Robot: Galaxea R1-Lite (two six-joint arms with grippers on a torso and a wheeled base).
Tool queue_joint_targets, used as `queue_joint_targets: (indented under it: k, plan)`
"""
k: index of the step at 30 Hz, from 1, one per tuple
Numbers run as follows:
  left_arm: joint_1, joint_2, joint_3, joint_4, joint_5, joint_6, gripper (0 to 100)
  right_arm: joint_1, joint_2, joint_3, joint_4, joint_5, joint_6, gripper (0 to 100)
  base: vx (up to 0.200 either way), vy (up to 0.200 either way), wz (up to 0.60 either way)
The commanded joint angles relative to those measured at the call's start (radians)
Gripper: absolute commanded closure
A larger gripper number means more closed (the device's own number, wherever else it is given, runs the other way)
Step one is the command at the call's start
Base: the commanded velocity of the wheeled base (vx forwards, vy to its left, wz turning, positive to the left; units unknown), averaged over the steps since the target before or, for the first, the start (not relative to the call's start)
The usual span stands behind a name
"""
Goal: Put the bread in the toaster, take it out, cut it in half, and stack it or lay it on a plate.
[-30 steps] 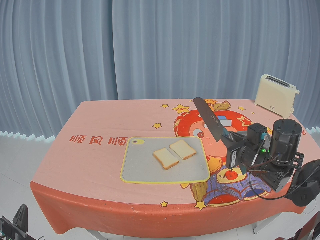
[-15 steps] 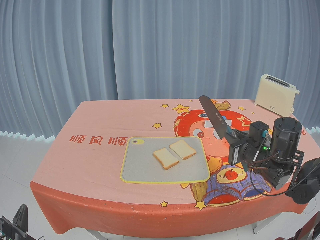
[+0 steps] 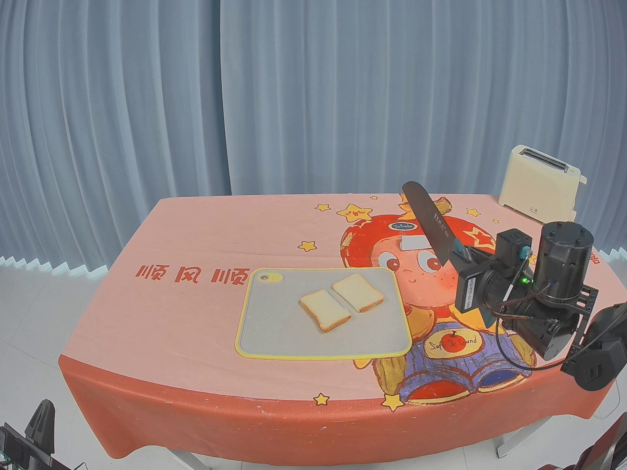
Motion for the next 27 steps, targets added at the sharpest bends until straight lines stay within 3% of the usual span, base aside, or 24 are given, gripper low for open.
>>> queue_joint_targets:
  k: [1,3,17,27]
  plan:
    - [0.000,-0.015,0.013,0.000,0.000,0.000,100,-0.008,0.002,0.000,0.000,0.015,0.001,100,0.000,0.000,0.00]
    - [0.000,-0.015,0.013,0.000,0.000,0.000,100,-0.011,0.000,-0.002,-0.001,0.032,0.003,100,0.000,0.000,0.00]
    - [0.000,-0.015,0.013,0.000,0.000,0.000,100,-0.051,0.044,-0.040,0.000,0.042,0.026,100,0.000,0.000,0.00]
    - [0.000,-0.015,0.013,0.000,0.000,0.000,100,-0.128,0.084,-0.062,0.012,0.045,0.028,100,0.000,0.000,0.00]
